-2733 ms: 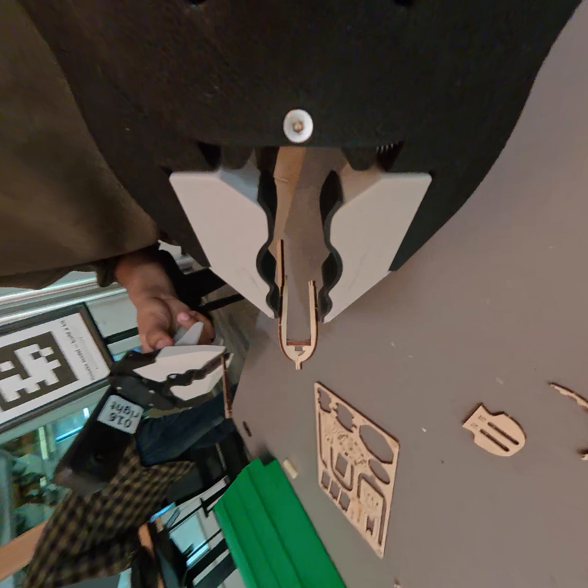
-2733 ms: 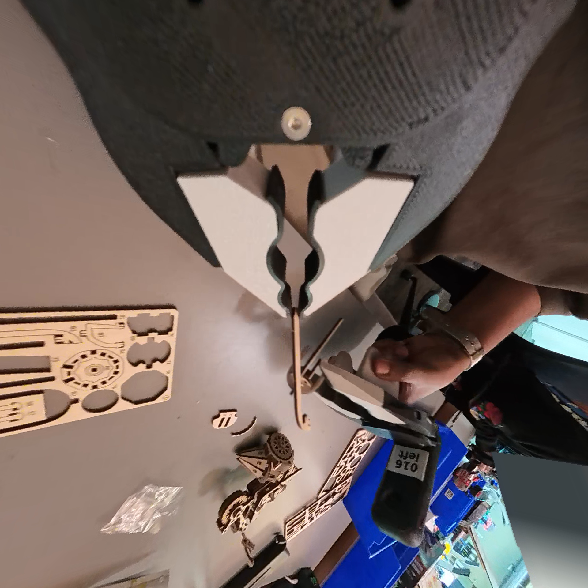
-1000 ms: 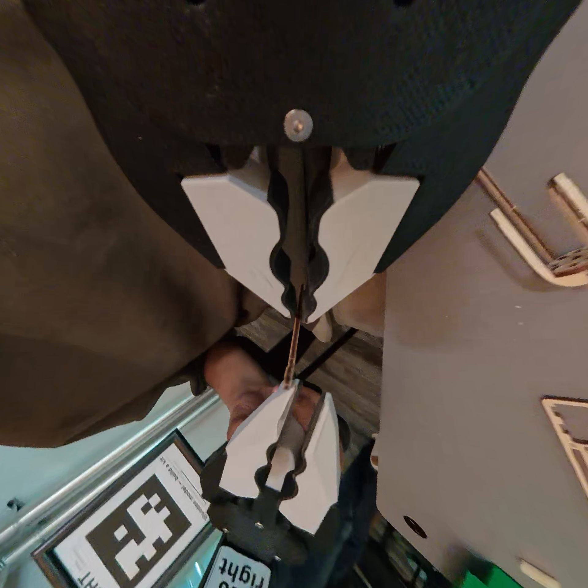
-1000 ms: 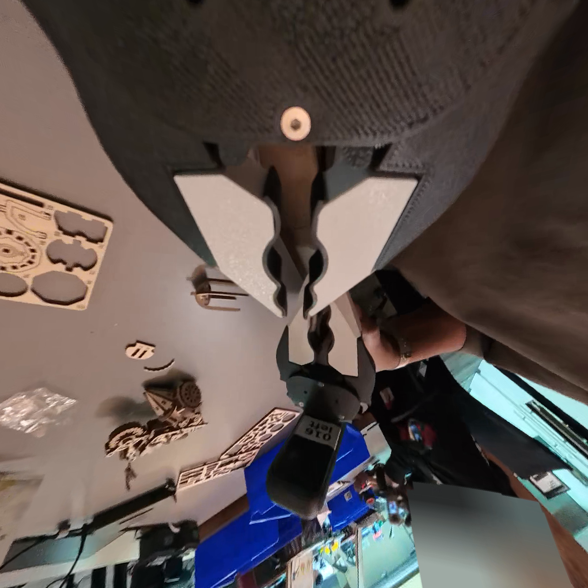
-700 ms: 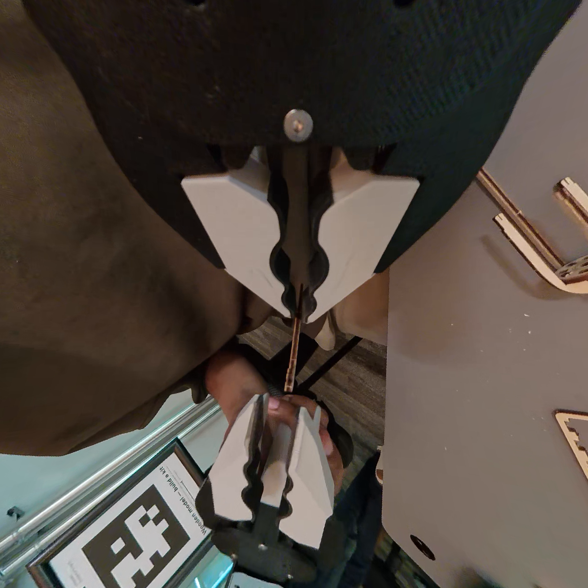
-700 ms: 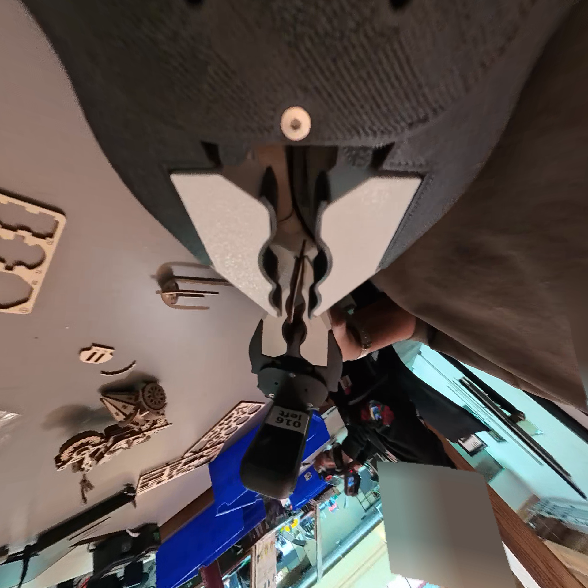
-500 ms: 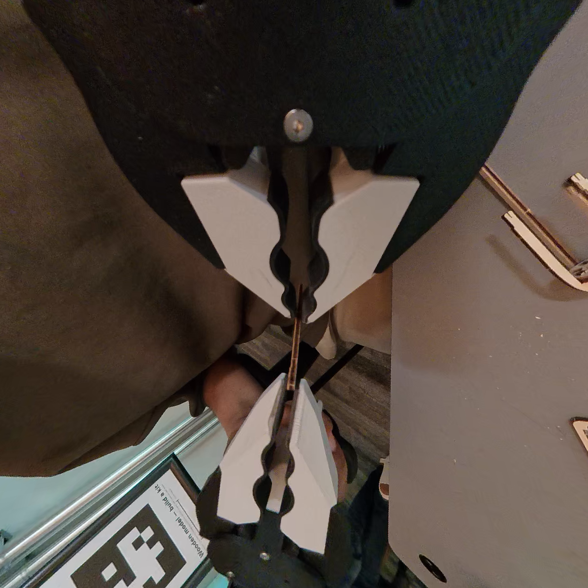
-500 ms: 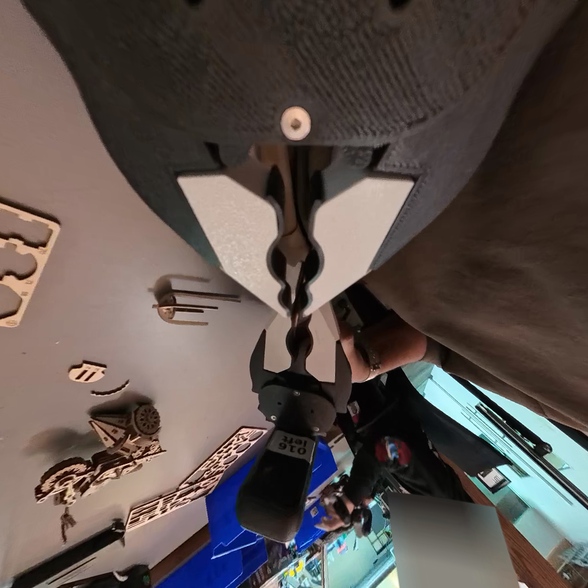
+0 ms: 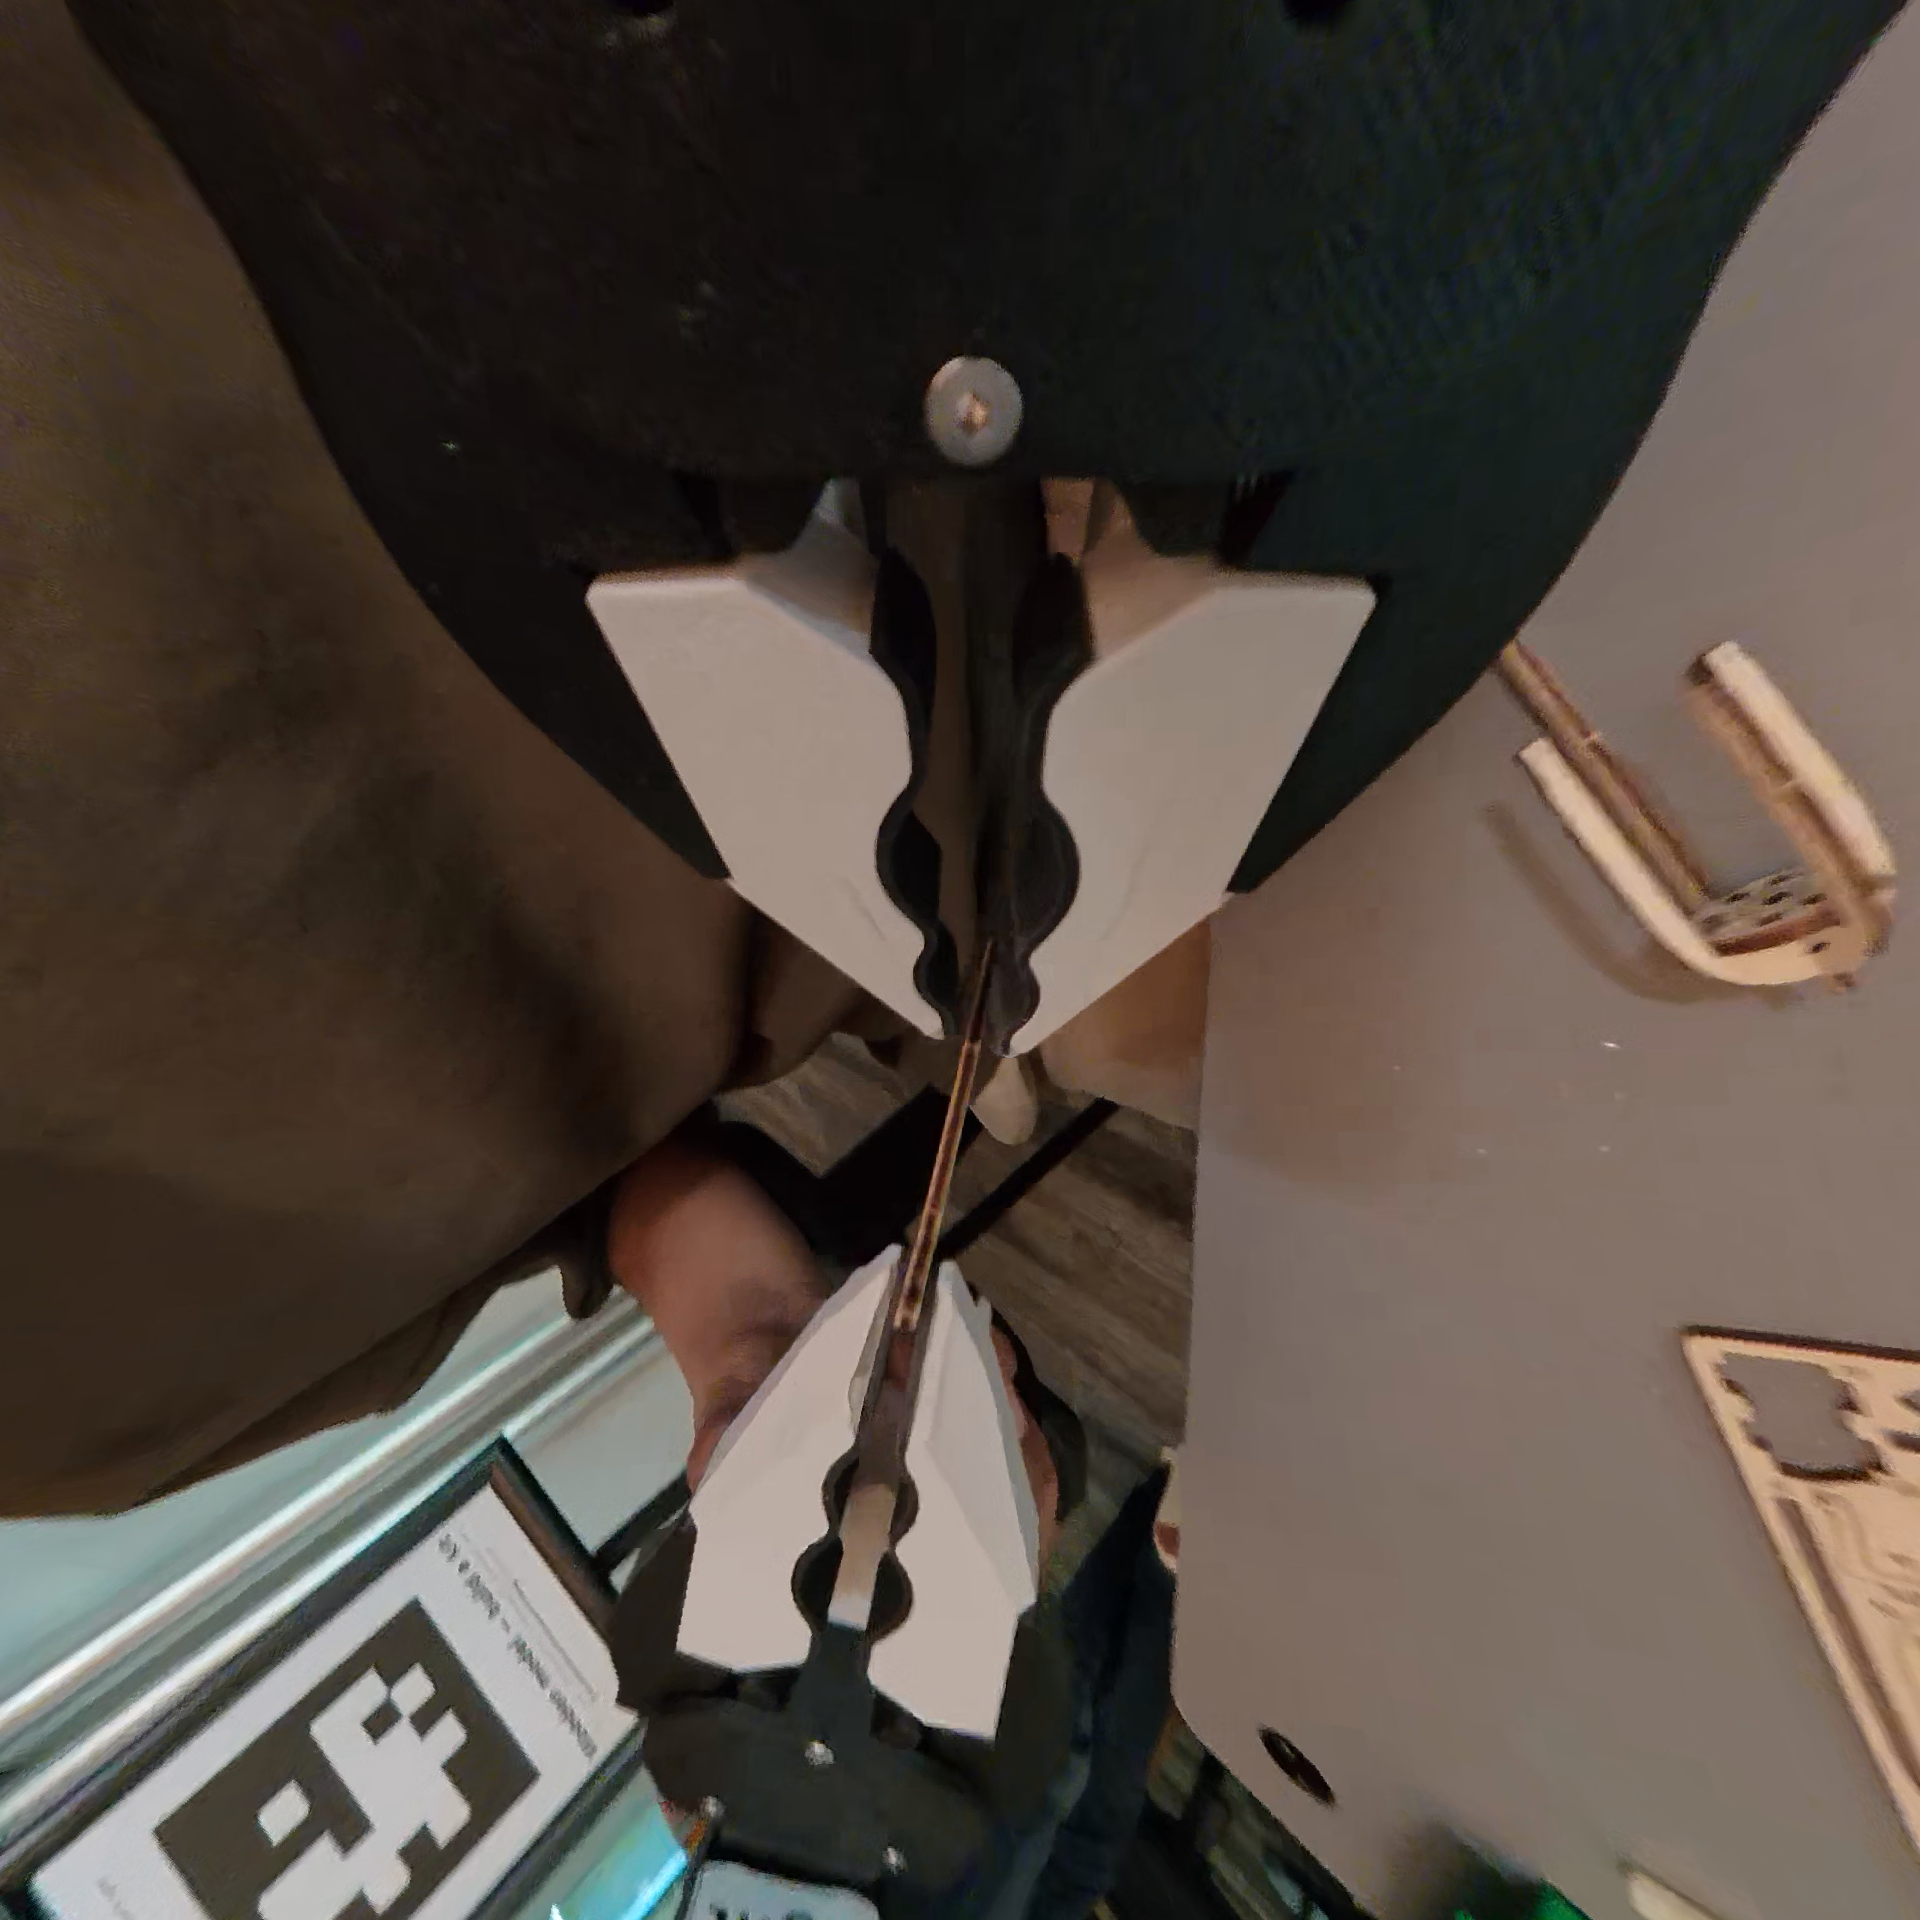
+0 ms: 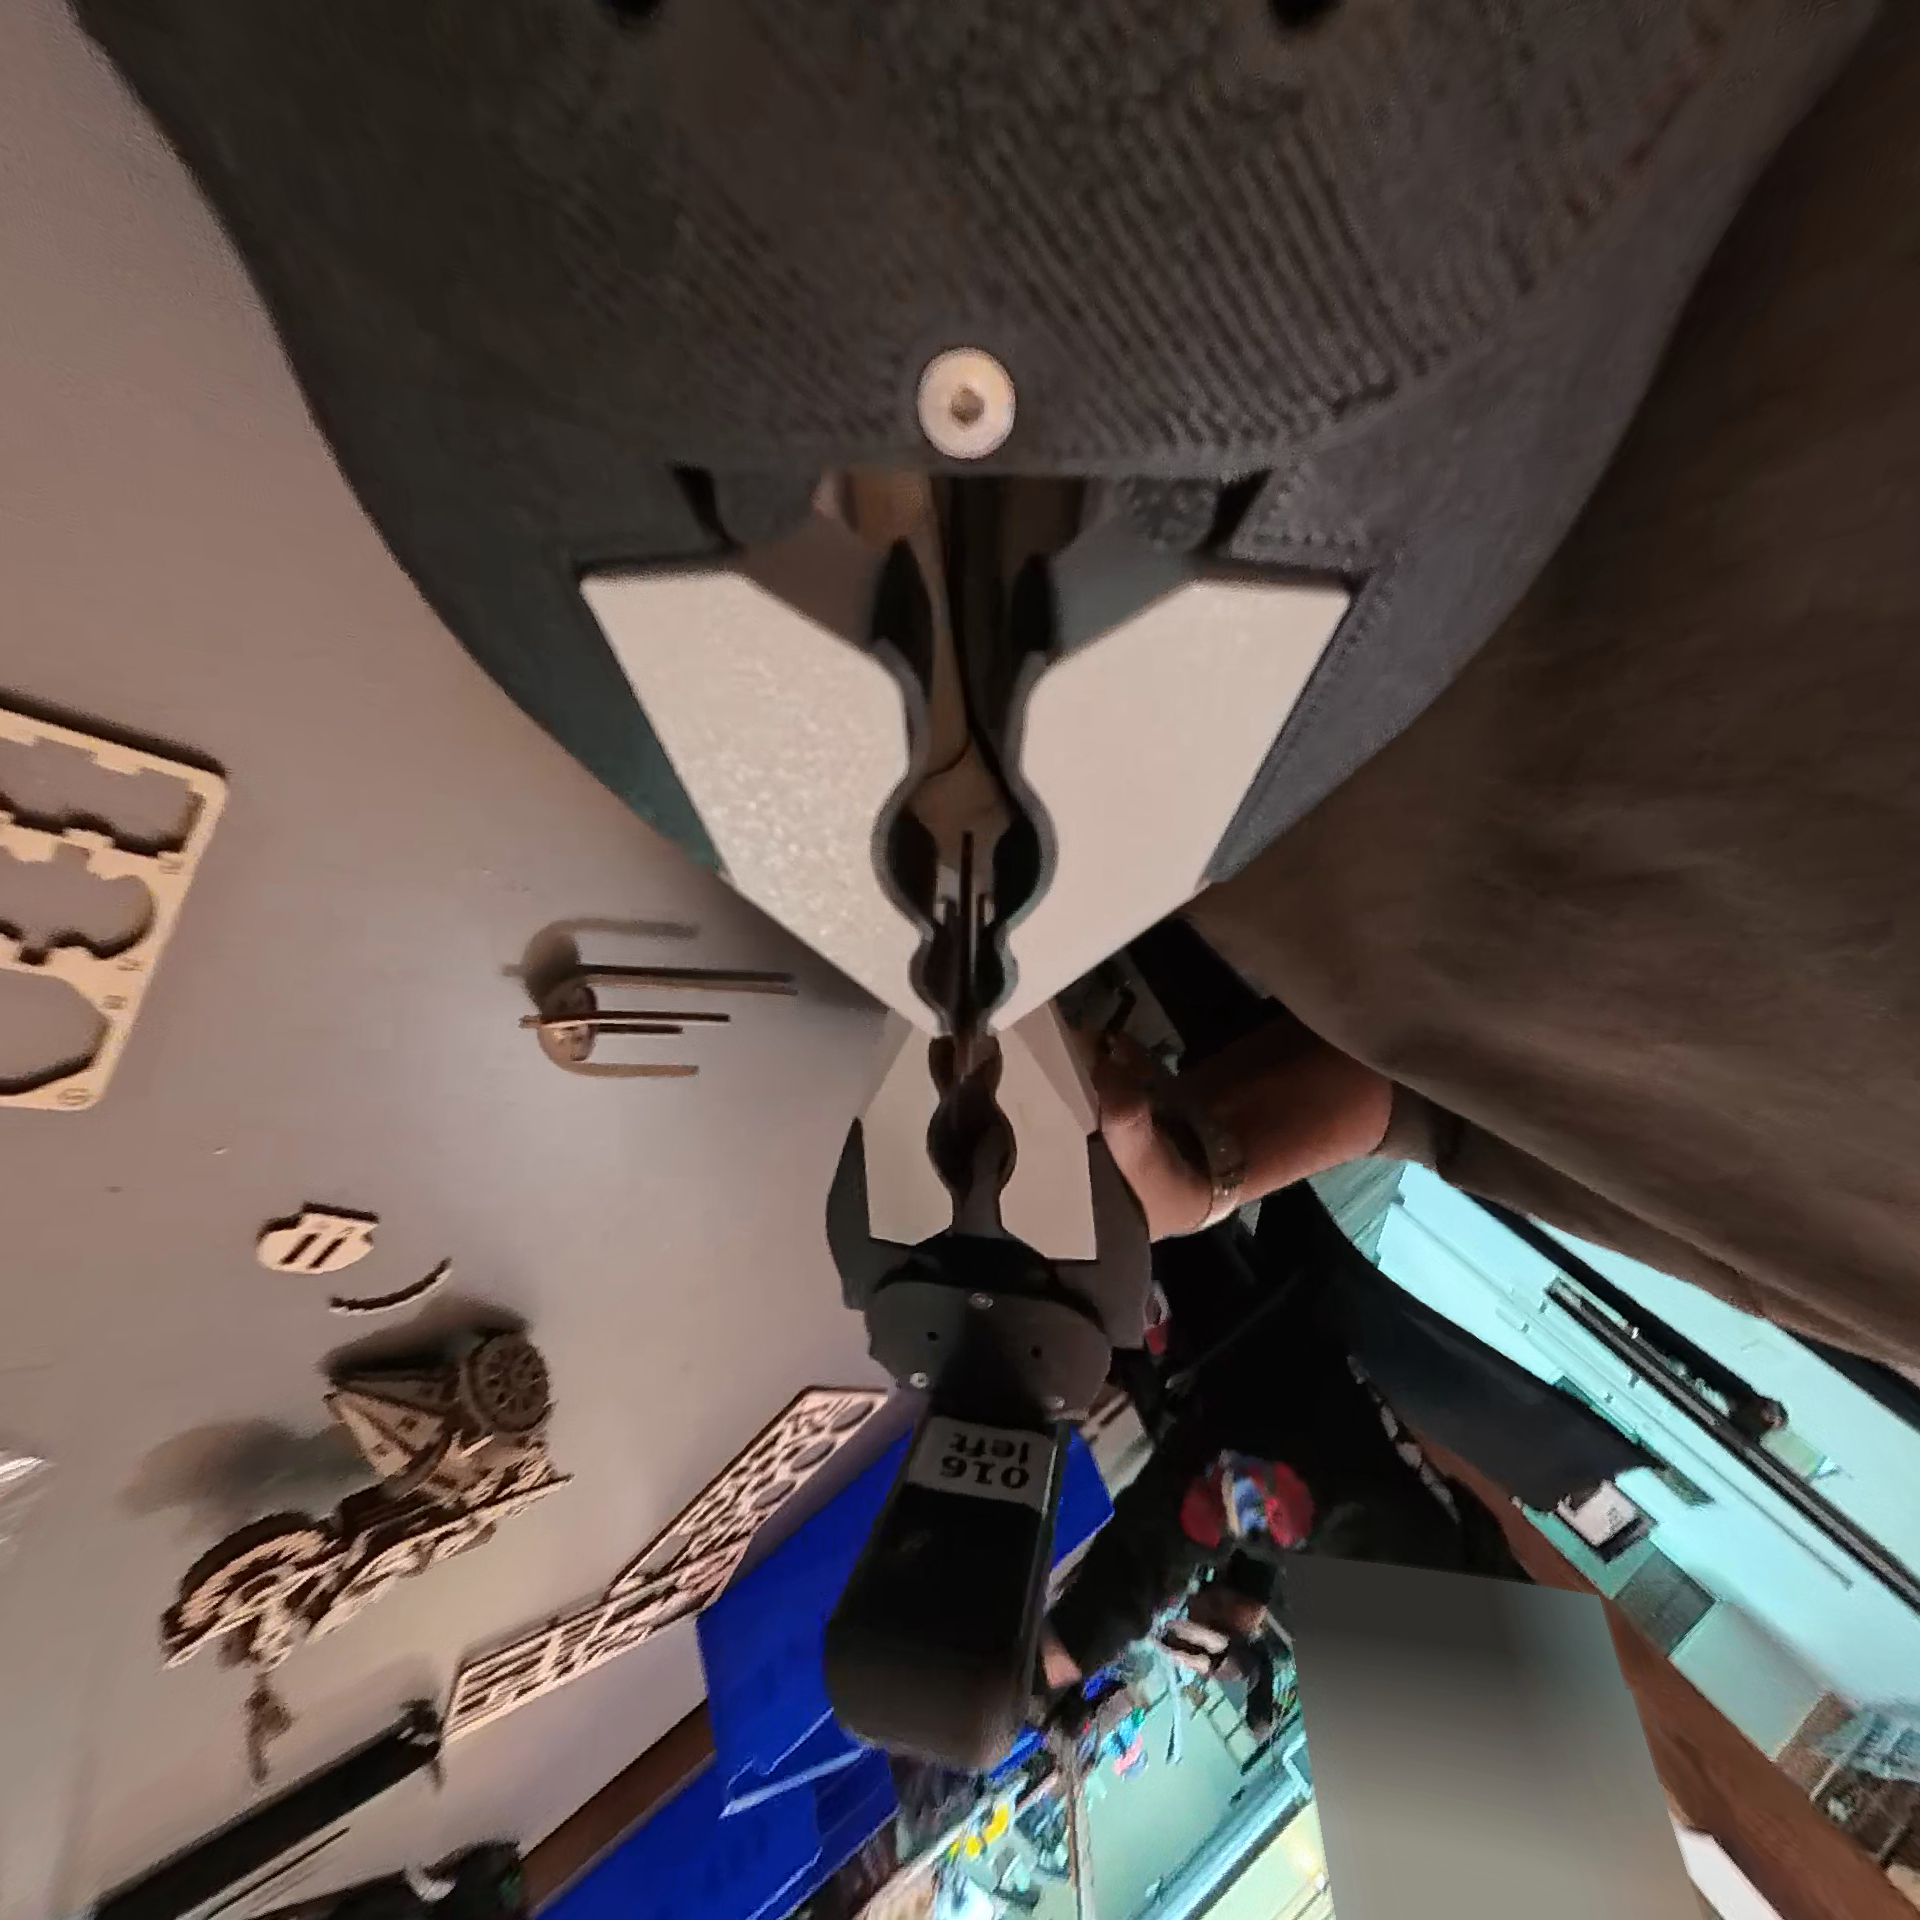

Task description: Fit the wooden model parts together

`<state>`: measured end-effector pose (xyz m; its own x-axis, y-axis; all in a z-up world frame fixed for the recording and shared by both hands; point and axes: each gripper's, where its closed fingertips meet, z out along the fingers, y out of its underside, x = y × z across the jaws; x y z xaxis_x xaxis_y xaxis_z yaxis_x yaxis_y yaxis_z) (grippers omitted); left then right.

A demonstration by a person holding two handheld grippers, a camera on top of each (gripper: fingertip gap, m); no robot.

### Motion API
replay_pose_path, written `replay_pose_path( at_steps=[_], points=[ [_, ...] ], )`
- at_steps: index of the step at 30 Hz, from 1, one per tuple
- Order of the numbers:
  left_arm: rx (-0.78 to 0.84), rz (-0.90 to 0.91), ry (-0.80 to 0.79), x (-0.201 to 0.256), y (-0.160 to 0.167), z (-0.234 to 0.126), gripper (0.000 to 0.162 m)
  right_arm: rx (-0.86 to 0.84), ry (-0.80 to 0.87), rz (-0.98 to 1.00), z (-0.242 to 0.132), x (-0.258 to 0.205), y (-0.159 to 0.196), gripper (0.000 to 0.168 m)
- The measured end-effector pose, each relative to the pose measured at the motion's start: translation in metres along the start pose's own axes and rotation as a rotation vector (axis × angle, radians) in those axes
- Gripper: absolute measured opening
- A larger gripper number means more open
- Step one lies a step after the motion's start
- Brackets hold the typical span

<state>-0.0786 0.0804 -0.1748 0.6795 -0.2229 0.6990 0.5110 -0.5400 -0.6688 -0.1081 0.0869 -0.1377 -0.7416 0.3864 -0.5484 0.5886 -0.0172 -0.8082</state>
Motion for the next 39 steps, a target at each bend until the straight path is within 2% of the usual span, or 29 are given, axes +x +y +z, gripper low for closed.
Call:
replay_pose_path(
  at_steps=[3,6,7,8,10,12,13,15,18,22,26,29,33,36,39],
  points=[
    [0.111,0.007,-0.103,-0.017,-0.016,-0.021,0.003,0.078,0.031,0.027,-0.012,0.009,-0.01,0.001],
    [0.254,-0.021,-0.282,-0.046,-0.033,-0.053,0.0,0.131,0.046,0.068,-0.02,0.017,-0.015,0.0],
    [0.262,-0.033,-0.335,-0.055,-0.034,-0.06,0.001,0.142,0.046,0.085,-0.022,0.019,-0.015,0.0],
    [0.27,-0.051,-0.377,-0.06,-0.034,-0.065,0.009,0.15,0.048,0.101,-0.024,0.021,-0.015,0.0],
    [0.249,-0.084,-0.448,-0.071,-0.032,-0.067,0.025,0.161,0.053,0.124,-0.026,0.025,-0.014,0.0],
    [0.161,-0.109,-0.56,-0.088,-0.02,-0.064,0.043,0.162,0.058,0.145,-0.027,0.029,-0.013,0.0],
    [0.117,-0.112,-0.604,-0.094,-0.015,-0.061,0.046,0.16,0.062,0.154,-0.027,0.031,-0.011,0.0],
    [0.057,-0.117,-0.656,-0.103,-0.01,-0.055,0.048,0.154,0.073,0.17,-0.028,0.035,-0.009,0.0],
    [0.004,-0.141,-0.663,-0.109,-0.005,-0.045,0.036,0.141,0.093,0.183,-0.028,0.041,-0.004,0.0],
    [-0.029,-0.162,-0.618,-0.109,0.001,-0.038,0.02,0.13,0.108,0.186,-0.028,0.045,-0.002,0.0],
    [0.028,-0.169,-0.575,-0.106,-0.001,-0.042,0.018,0.142,0.113,0.196,-0.03,0.048,-0.004,0.0],
    [0.203,-0.096,-0.403,-0.082,-0.026,-0.043,0.018,0.194,0.094,0.203,-0.032,0.047,-0.012,0.0],
    [0.508,0.082,-0.01,-0.011,-0.069,-0.058,0.017,0.328,0.064,0.135,-0.035,0.032,-0.037,0.0],
    [0.601,0.195,0.082,0.016,-0.079,-0.066,0.018,0.391,0.049,0.066,-0.029,0.015,-0.05,0.0],
    [0.592,0.269,0.131,0.032,-0.076,-0.061,0.017,0.388,0.051,-0.008,-0.018,-0.001,-0.053,0.0]
  ],
)
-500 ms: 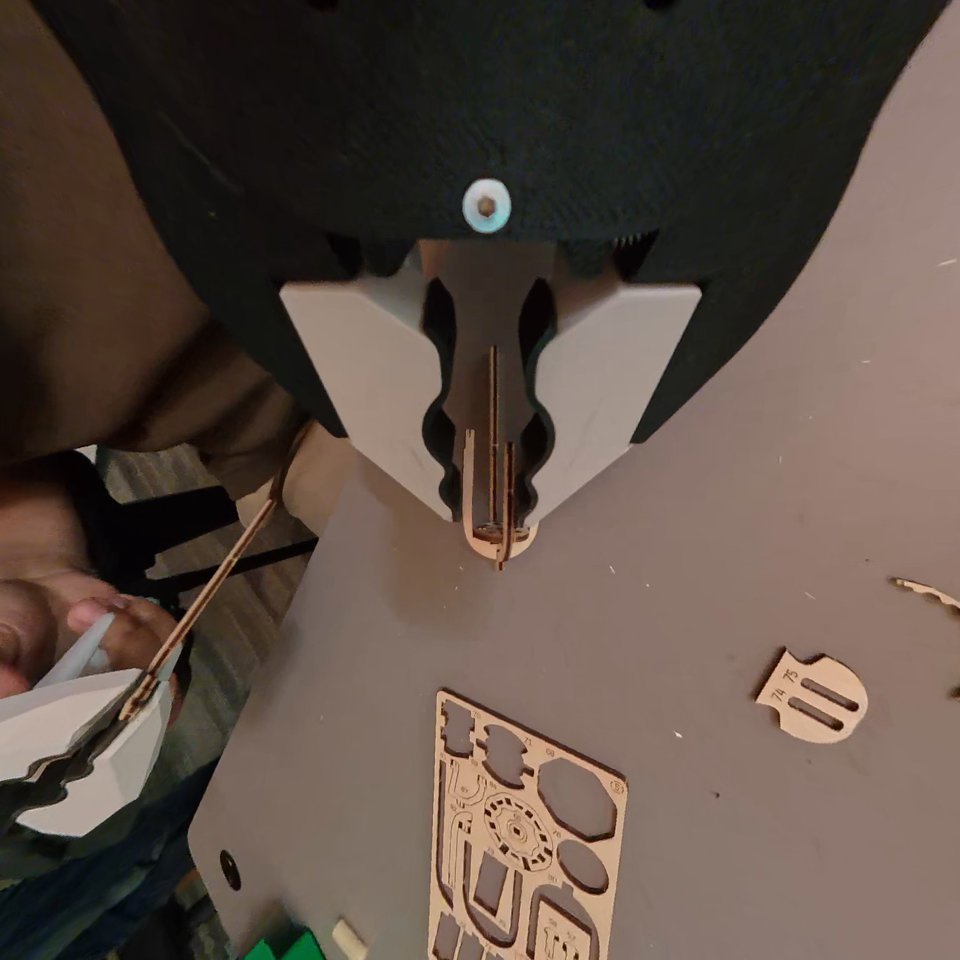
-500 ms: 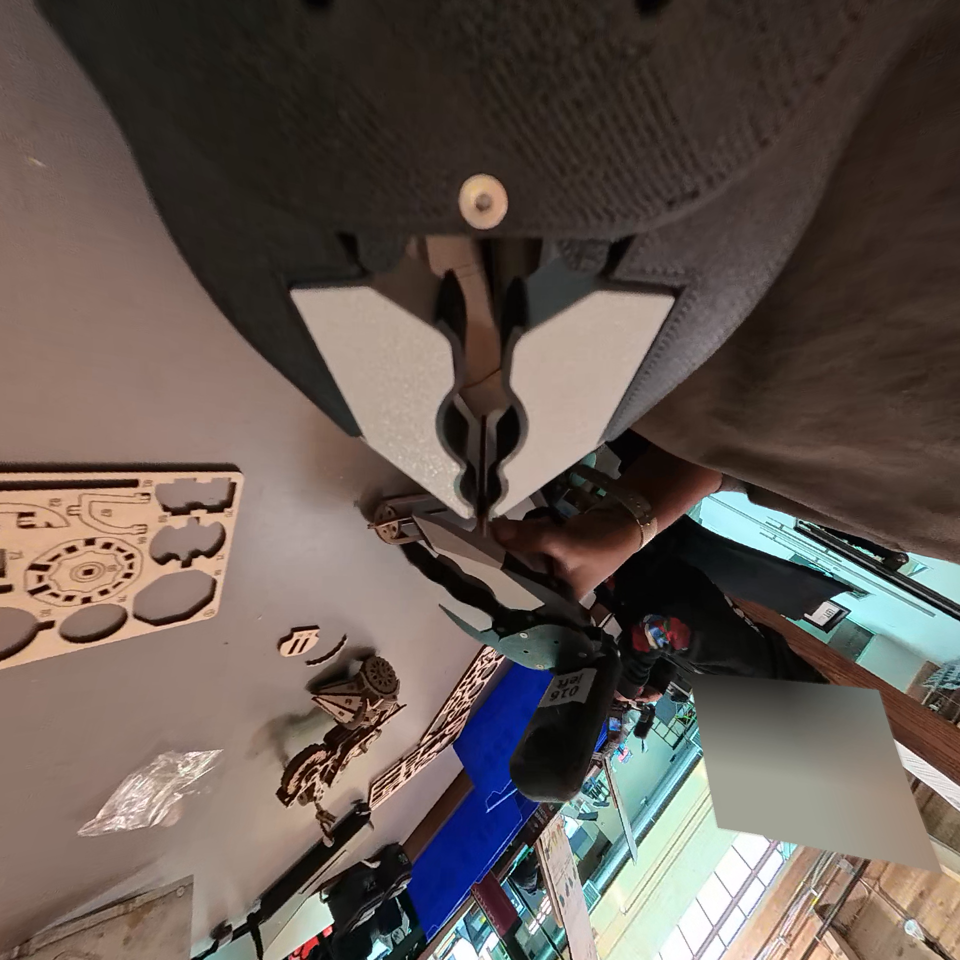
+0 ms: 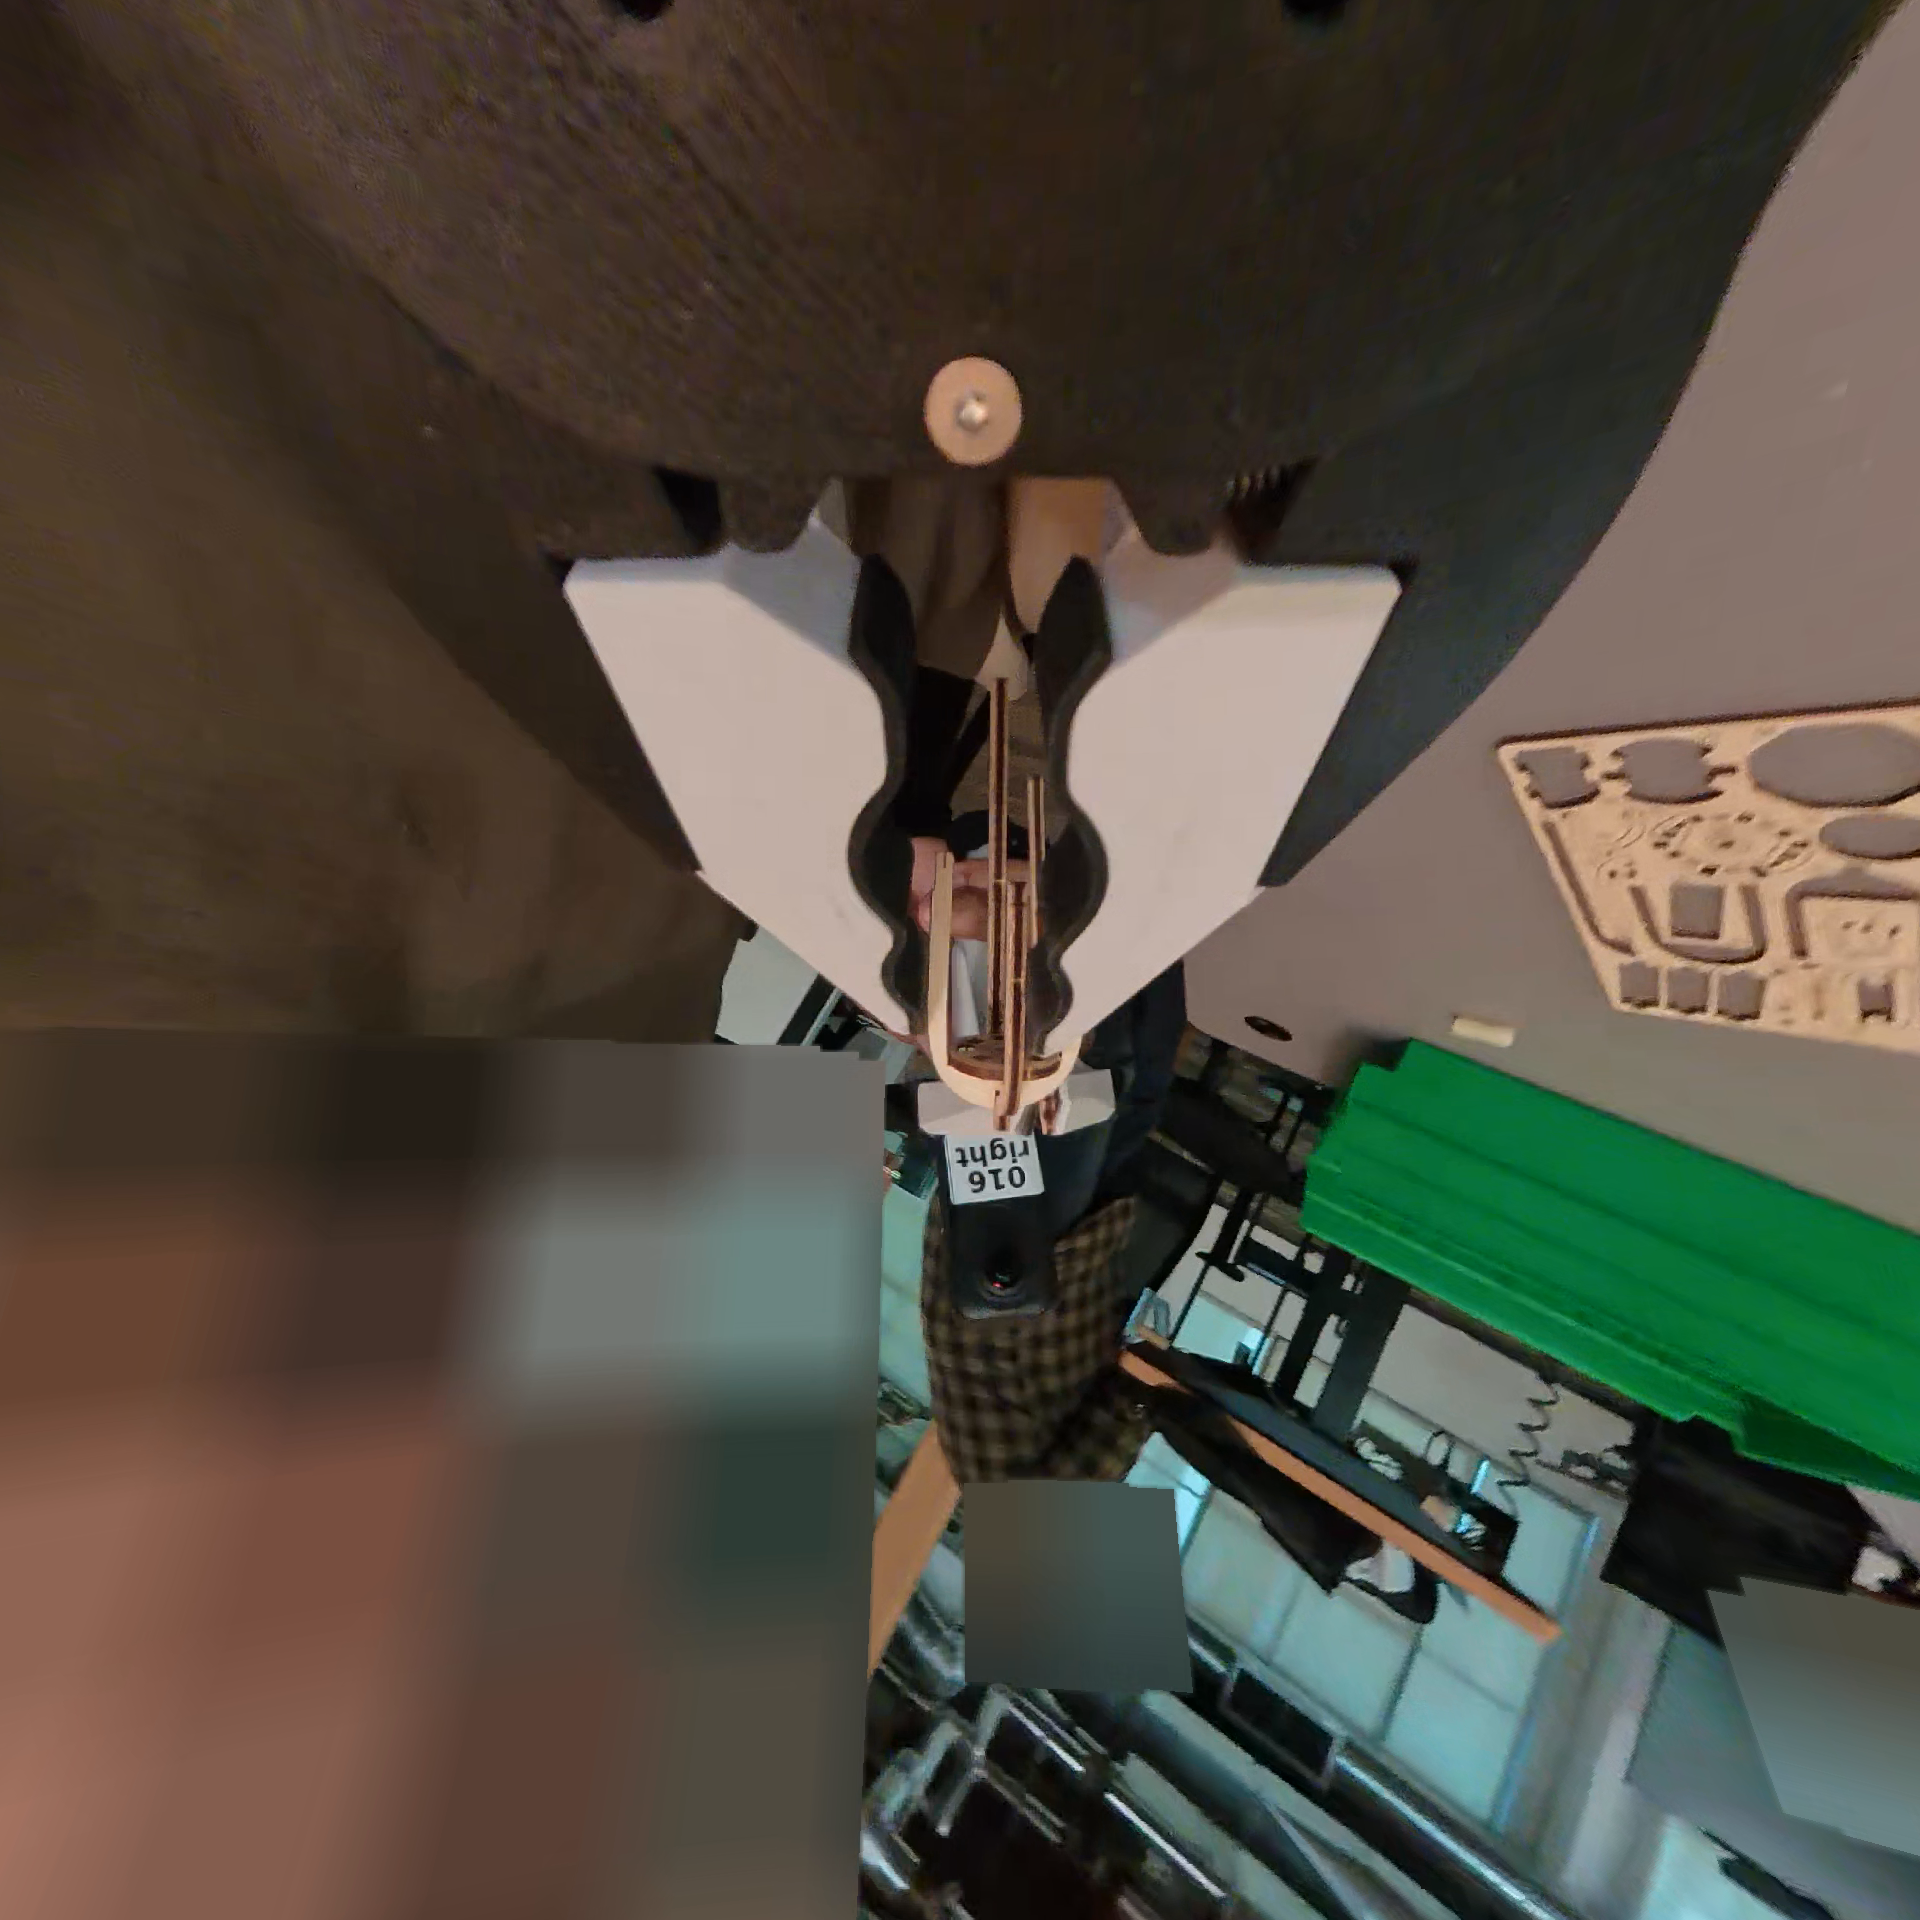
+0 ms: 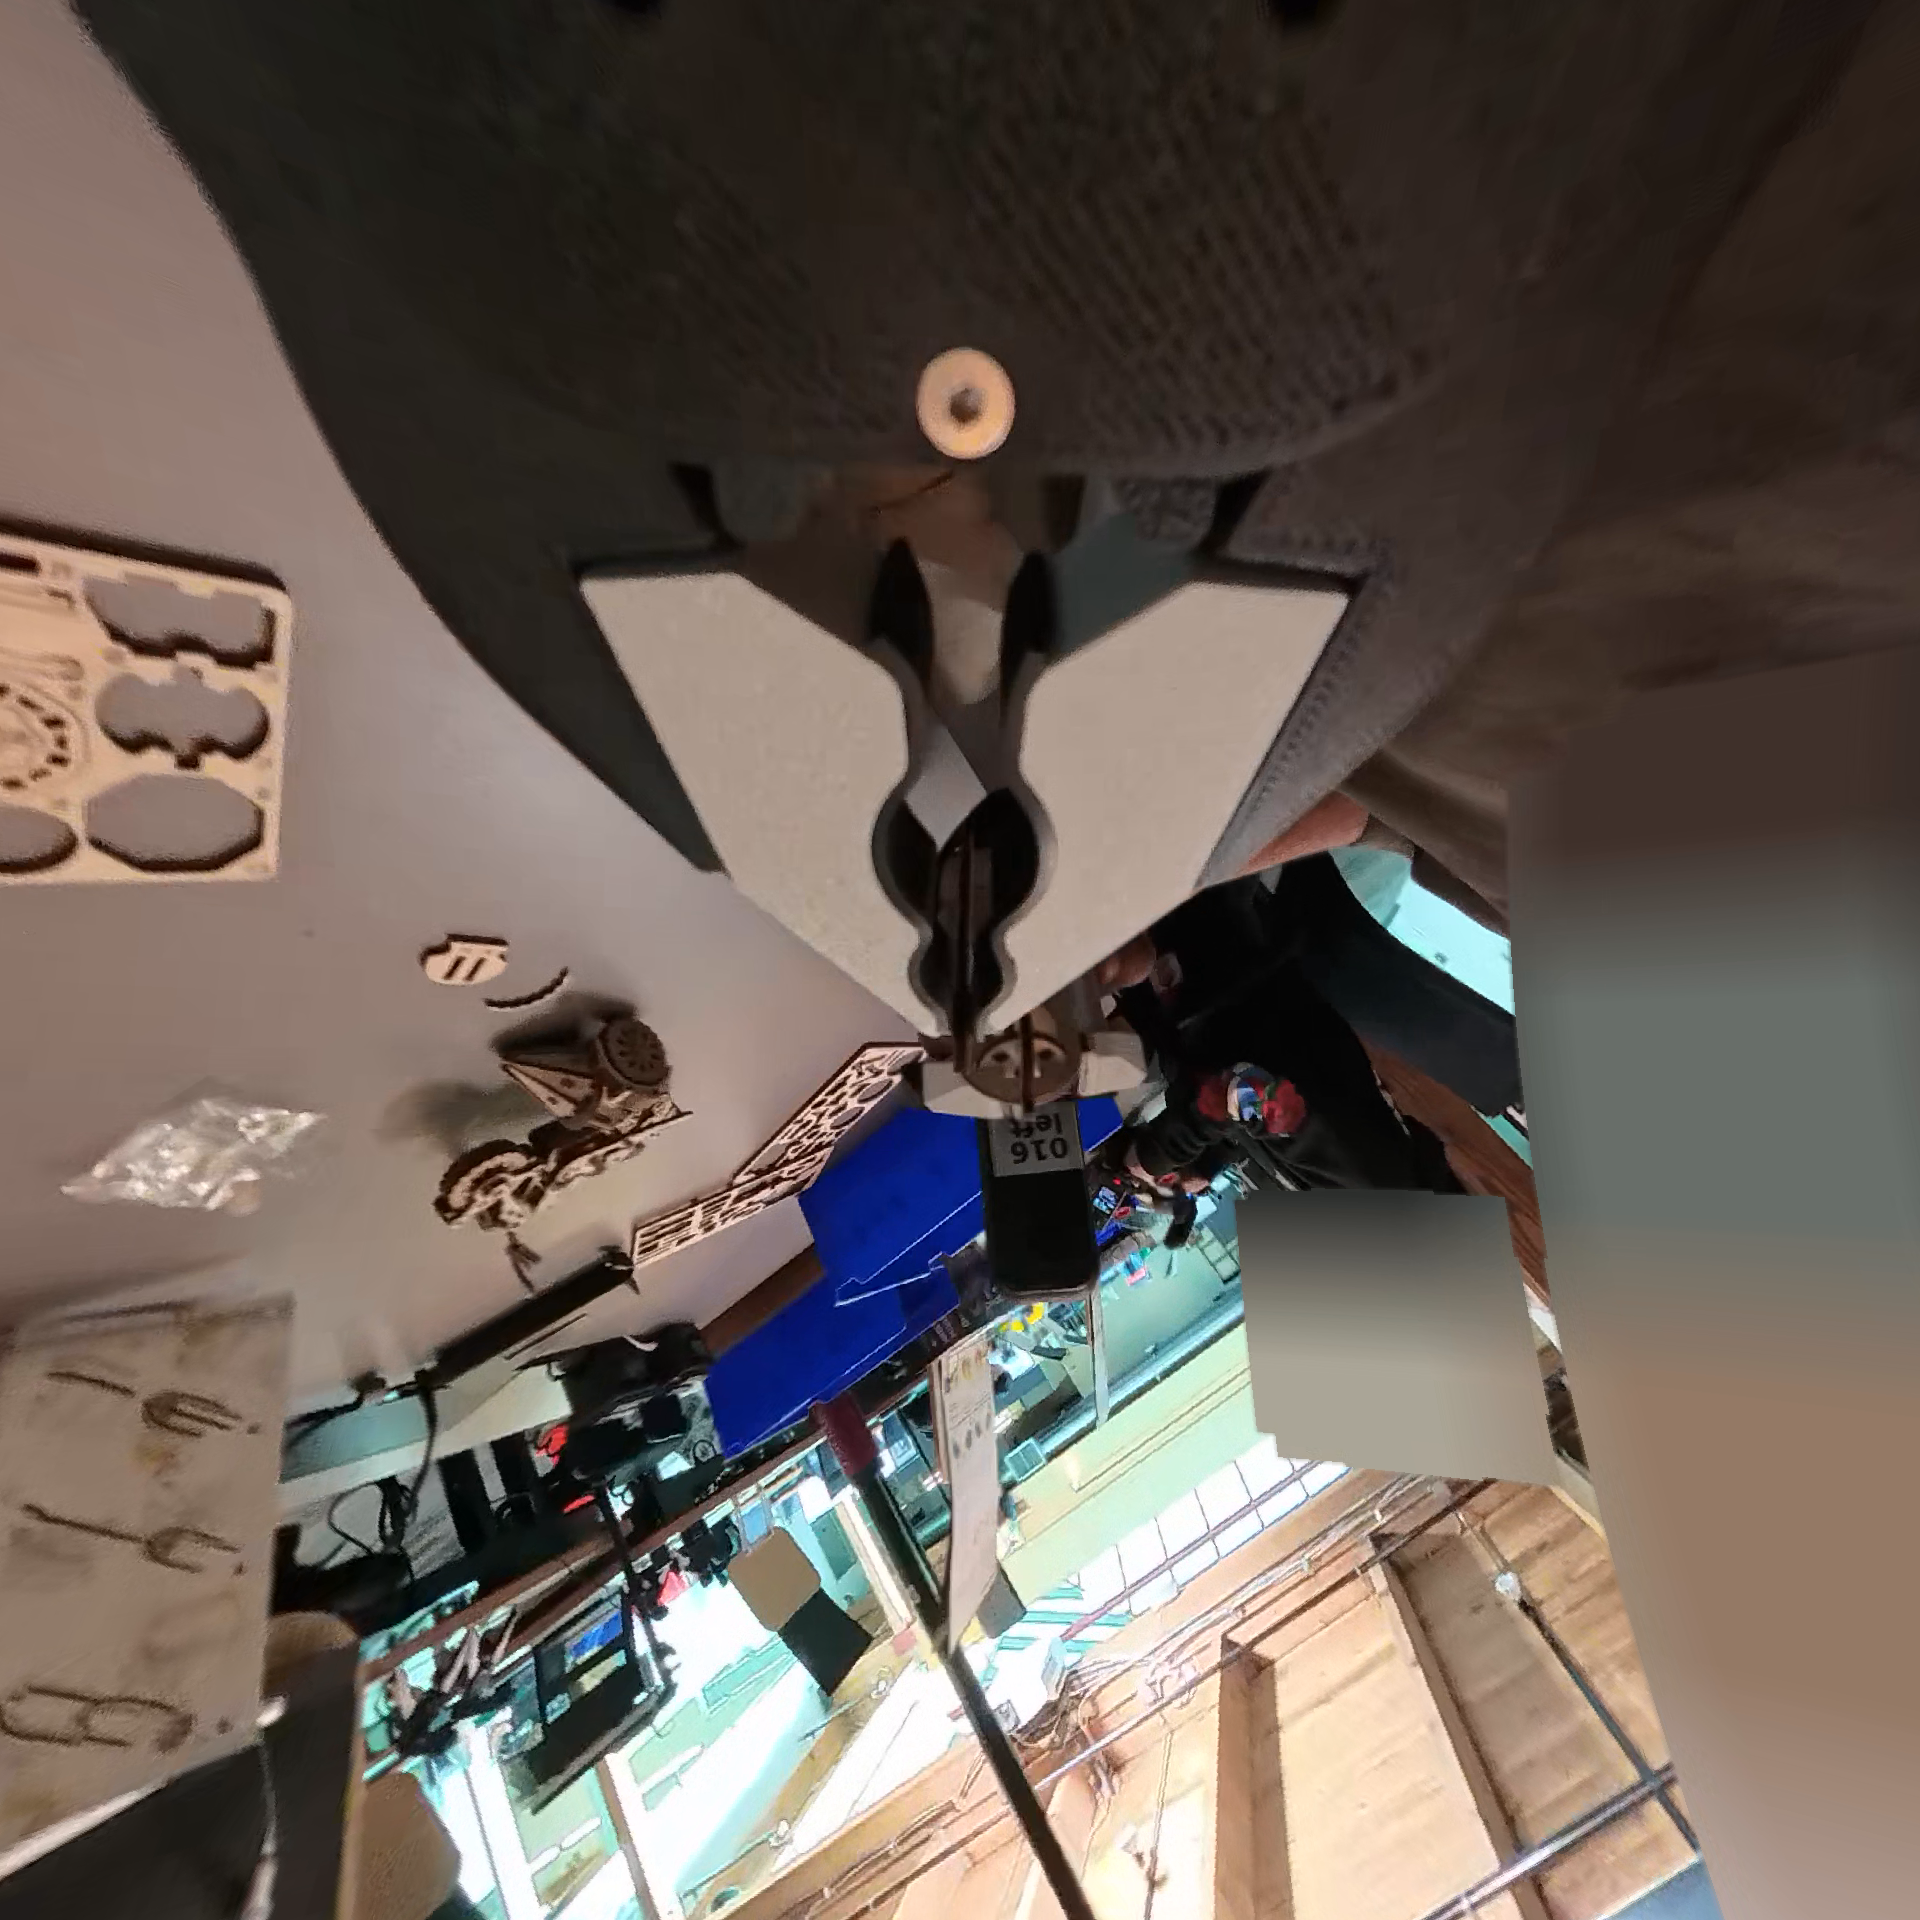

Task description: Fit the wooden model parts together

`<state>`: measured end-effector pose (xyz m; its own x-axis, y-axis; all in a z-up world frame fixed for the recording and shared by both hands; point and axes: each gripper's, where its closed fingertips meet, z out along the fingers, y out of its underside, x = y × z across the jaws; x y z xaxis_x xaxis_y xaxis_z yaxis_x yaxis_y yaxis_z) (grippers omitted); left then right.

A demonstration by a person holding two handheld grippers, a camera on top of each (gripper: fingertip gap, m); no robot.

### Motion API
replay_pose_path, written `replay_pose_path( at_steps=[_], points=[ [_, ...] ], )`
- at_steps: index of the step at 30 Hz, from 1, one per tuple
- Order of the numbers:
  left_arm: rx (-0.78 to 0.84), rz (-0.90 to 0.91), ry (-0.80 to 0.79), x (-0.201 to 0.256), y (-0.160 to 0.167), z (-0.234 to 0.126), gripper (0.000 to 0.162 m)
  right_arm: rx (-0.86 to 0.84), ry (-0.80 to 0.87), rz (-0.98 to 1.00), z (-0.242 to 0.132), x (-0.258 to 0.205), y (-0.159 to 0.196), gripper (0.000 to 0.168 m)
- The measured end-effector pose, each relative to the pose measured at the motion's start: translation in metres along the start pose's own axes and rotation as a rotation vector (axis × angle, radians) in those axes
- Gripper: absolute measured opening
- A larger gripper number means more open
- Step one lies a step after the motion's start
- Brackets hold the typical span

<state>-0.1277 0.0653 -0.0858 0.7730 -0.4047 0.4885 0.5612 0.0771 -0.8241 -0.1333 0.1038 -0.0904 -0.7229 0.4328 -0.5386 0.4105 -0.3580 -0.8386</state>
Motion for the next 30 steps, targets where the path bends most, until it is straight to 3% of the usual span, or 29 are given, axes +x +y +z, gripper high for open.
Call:
replay_pose_path(
  at_steps=[7,30],
  points=[
    [-0.004,0.014,0.099,0.019,0.004,0.009,0.017,-0.016,-0.054,-0.063,0.004,-0.023,0.005,0.0],
    [-0.007,-0.056,0.17,0.025,0.01,0.014,0.016,-0.039,-0.098,-0.121,0.005,-0.033,0.011,0.0]
  ],
)
